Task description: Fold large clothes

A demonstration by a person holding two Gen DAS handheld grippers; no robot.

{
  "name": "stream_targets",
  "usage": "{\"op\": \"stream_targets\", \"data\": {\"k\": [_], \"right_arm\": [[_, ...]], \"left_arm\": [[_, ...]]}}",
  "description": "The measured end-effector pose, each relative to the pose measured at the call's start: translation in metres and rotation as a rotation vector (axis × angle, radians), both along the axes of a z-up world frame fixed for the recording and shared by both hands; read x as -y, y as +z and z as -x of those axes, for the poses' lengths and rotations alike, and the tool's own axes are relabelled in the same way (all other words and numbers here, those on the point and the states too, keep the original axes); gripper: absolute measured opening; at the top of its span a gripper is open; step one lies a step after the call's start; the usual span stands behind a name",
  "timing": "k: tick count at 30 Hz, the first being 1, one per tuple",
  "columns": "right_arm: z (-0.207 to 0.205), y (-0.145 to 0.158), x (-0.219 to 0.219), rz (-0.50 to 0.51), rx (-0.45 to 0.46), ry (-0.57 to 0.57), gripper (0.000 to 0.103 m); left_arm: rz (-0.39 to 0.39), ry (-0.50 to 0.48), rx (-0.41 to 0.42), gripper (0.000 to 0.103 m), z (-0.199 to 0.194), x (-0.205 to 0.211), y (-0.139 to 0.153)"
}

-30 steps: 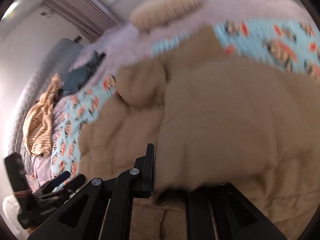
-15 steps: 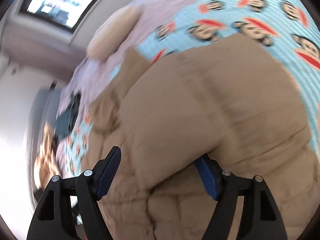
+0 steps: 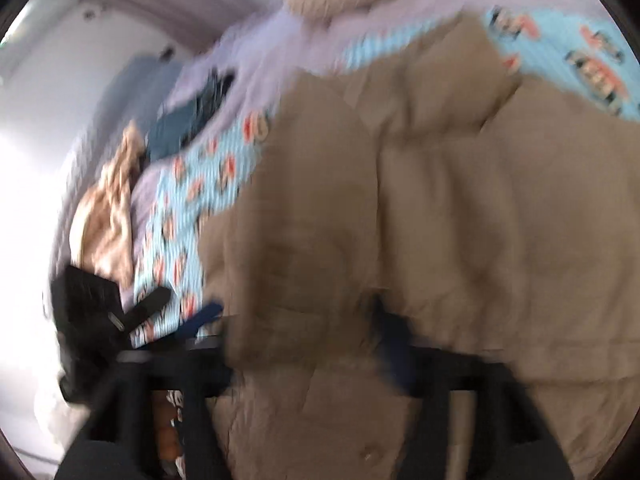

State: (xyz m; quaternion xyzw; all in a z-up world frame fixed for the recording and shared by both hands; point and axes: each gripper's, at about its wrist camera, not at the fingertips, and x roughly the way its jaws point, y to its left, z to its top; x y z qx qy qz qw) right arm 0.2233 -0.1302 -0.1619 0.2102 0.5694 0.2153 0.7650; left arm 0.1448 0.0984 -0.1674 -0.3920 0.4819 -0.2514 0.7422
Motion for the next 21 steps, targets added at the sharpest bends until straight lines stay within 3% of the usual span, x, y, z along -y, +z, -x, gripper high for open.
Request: {"op": "stream_targets", "data": {"k": [2,7,10,14,16,18,19,20,21], "right_arm": [[0.009,-0.005,0.007,0.005,-0.022,0.005,0.077],[0.042,-0.011,0.078,0.062,-0.074,-0.107,0.077],[0.065,-0.016,0.141,0.071,-0.112,-0.253,0.077],[0.084,-0.023,0.215,-0.076,-0.121,-0.505,0.077],[0.086,-0.026,0.239,-0.135,-0.110,-0.608,0.072],[0.083,-0.026,0.252,-0.116,-0.104,-0.643,0.033],[0.080,-0.026,0.254,-0.085,-0.105,-0.647,0.012],[0.077,-0.025,0.255,-0.074,-0.093,-0.638,0.011],[0.075,-0.023,0.255,-0.066,-0.081,-0.619,0.010]], "left_arm": [[0.038,-0.025,-0.008,0.102,-0.002,0.005,-0.004],[0.005,-0.064,-0.048,0.102,-0.011,0.023,-0.015],[0.007,-0.071,-0.040,0.102,-0.014,0.029,-0.014],[-0.108,-0.101,-0.063,0.102,-0.026,0.047,-0.021],[-0.153,-0.118,-0.070,0.077,-0.030,0.056,-0.022],[-0.171,-0.154,-0.086,0.033,-0.031,0.066,-0.023],[-0.170,-0.172,-0.062,0.022,-0.027,0.070,-0.019],[-0.192,-0.191,-0.025,0.015,-0.021,0.074,-0.013],[-0.222,-0.195,-0.001,0.015,-0.016,0.075,-0.009]]}}
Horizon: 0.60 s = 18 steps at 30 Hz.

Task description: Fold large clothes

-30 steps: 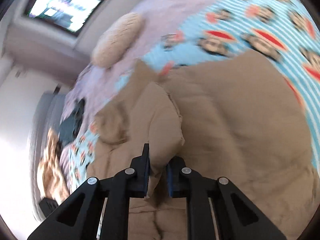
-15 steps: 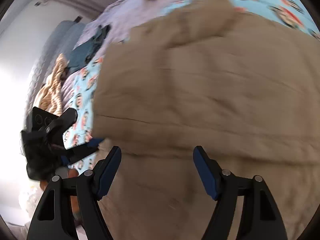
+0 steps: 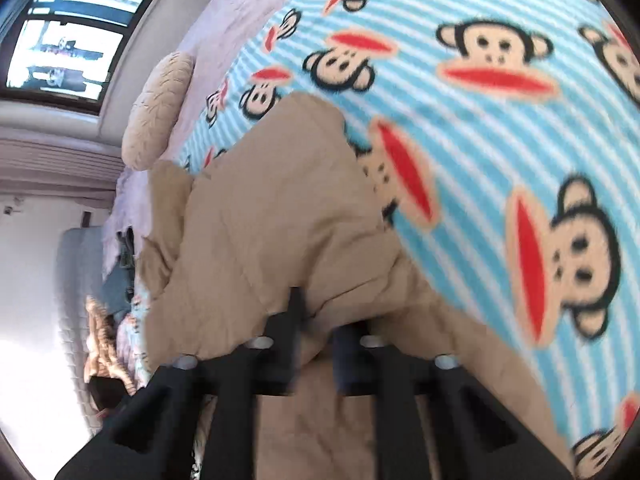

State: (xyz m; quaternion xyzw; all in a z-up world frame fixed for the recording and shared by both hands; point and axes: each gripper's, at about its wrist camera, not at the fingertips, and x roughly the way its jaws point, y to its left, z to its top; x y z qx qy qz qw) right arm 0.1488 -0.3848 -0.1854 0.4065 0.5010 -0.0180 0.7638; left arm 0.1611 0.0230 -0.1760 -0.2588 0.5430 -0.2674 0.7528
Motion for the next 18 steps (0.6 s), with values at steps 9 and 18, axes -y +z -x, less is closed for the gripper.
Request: {"op": "stream_targets", "data": {"k": [9,18], "right_arm": [[-0.018,-0.024,-0.022,0.084,-0.032,0.096,0.010],[0.018,0.018,-0.021,0.146,-0.034,0.199,0.014]], "left_arm": [[-0.143,0.030,-0.017,0.016,0.021,-0.019,-0.025],[-0.357,0.091,0.072,0.030,0.045,-0.047,0.027]]}}
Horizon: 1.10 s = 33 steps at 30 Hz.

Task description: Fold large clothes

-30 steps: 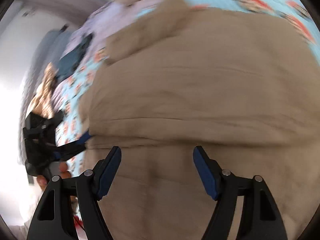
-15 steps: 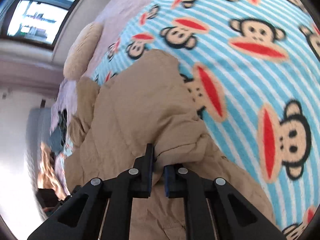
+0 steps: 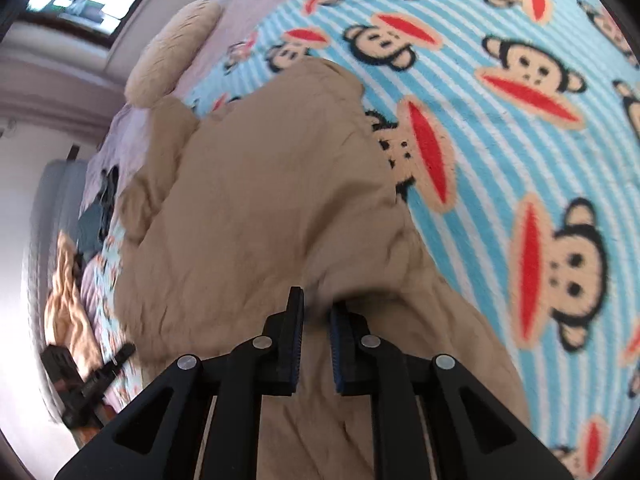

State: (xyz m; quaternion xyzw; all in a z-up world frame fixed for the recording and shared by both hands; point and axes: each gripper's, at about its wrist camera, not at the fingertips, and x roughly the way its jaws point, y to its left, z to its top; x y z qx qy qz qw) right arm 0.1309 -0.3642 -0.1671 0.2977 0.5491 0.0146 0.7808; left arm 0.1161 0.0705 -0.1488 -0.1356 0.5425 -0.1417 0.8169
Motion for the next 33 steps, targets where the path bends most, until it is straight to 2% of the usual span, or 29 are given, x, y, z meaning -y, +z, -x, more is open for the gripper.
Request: {"op": "stream_targets", "data": {"k": [4,6,8,11,13,14,18,22,26,30,32,33], "right_arm": [[0.003,0.028,0.006,0.134,0.102,0.003,0.014],[-0.008,0.032,0.012,0.137,0.125,-0.009,0.014],[-0.026,0.031,0.017,0.116,0.140,-0.015,0.014],[-0.053,0.019,0.013,0.171,0.123,0.025,0.014],[-0.064,-0.004,0.016,0.194,0.071,0.037,0.014],[-0.067,-0.013,0.017,0.191,0.056,0.036,0.011],[-0.070,-0.037,0.025,0.191,0.068,0.022,0.009],[-0.077,-0.038,0.016,0.268,0.080,0.050,0.009],[-0.068,-0.021,0.010,0.337,0.074,0.069,0.013],[-0.034,-0.008,0.006,0.437,0.084,0.098,0.014],[-0.022,-0.007,0.009,0.459,0.079,0.099,0.027],[-0.017,-0.006,0.012,0.459,0.074,0.091,0.028]], "left_arm": [[-0.010,-0.002,0.049,0.030,-0.009,0.007,0.022],[0.008,-0.018,0.057,0.030,-0.021,0.023,0.025],[-0.010,-0.024,0.055,0.030,-0.031,0.042,0.018],[-0.087,-0.028,0.069,0.030,-0.043,0.064,0.000],[-0.173,-0.025,0.074,0.030,-0.051,0.071,-0.020],[-0.190,-0.018,0.066,0.030,-0.054,0.070,-0.029],[-0.126,0.001,0.047,0.030,-0.061,0.062,-0.054],[-0.150,-0.007,0.060,0.030,-0.063,0.065,-0.060],[-0.163,-0.009,0.061,0.030,-0.063,0.066,-0.061],[-0.165,-0.008,0.059,0.030,-0.063,0.067,-0.062],[-0.175,-0.009,0.062,0.030,-0.064,0.068,-0.063],[-0.180,-0.008,0.061,0.030,-0.064,0.067,-0.063]]}}
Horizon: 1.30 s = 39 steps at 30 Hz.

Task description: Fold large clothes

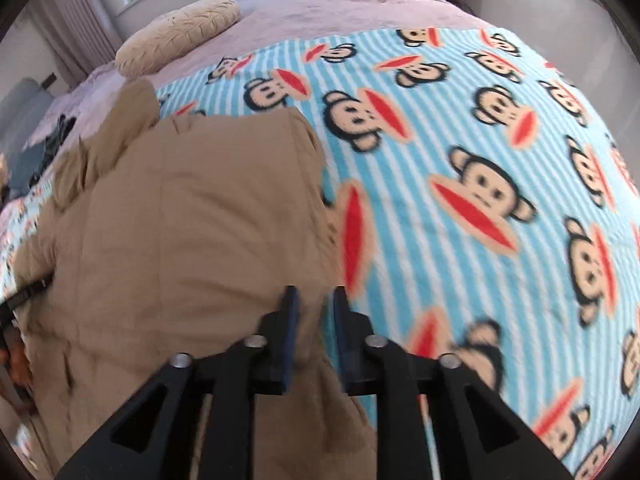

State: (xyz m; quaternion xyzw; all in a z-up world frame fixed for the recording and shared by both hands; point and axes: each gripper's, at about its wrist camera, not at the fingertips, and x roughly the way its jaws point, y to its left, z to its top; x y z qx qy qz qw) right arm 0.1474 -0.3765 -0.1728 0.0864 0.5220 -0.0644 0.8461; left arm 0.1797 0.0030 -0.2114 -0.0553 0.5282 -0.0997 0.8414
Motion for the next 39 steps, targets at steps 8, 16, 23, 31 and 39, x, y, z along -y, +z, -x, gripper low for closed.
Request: {"op": "stream_targets", "data": {"k": [8,16,23,31,39], "right_arm": [[0.030,0.013,0.022,-0.114,-0.049,-0.086,0.030],[0.051,0.025,0.014,-0.198,-0.083,-0.107,0.055],[0.058,0.030,-0.002,-0.223,-0.113,-0.060,0.061],[0.060,0.048,-0.012,-0.230,-0.095,-0.011,0.074],[0.073,0.074,-0.024,-0.243,-0.067,0.022,0.091]], "left_arm": [[-0.071,0.033,0.001,0.030,0.015,-0.003,0.035],[-0.120,0.052,-0.004,0.030,0.062,-0.003,0.066],[-0.116,0.079,0.019,0.098,0.096,0.002,0.082],[-0.142,0.083,-0.020,0.102,0.119,0.008,0.089],[-0.145,0.073,-0.062,0.102,0.138,0.013,0.103]]}}
